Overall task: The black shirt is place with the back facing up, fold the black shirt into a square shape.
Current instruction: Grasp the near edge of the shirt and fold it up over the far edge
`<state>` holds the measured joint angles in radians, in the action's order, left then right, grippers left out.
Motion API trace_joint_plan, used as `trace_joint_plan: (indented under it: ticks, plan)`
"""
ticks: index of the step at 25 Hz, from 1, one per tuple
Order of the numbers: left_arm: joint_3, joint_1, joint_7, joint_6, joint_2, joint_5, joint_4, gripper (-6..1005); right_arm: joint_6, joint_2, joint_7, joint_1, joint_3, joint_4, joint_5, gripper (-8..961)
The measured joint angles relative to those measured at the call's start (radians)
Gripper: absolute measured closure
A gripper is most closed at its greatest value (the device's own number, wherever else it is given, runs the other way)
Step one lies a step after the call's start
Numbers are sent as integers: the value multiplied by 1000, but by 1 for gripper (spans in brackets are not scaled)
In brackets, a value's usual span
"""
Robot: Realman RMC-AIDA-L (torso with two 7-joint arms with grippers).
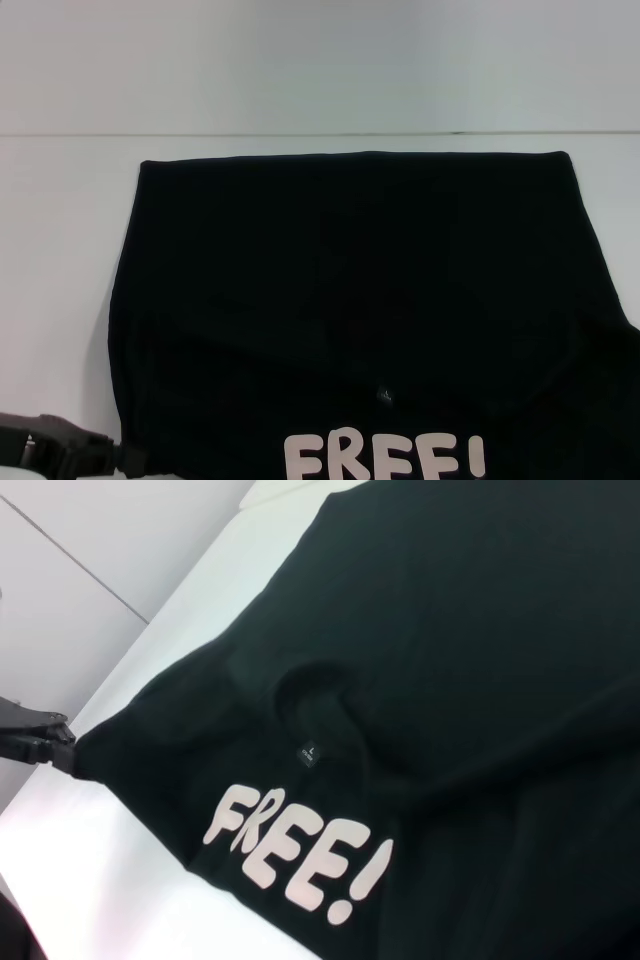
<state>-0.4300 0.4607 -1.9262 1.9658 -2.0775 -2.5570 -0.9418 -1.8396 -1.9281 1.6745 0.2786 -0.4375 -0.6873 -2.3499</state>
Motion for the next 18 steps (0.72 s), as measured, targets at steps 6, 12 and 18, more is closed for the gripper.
trace_joint_plan:
  ticks: [6,12,18]
  plan:
    - [6,63,-23,-49,26,0,33,979,0,9,-11,39,62,3,7,946]
    - [5,165,-47,-155,68,-1,99,980,23,23,-19,124,147,13,9,946]
    - [-2,265,-85,-382,114,-8,192,980,165,24,-2,223,232,62,10,946]
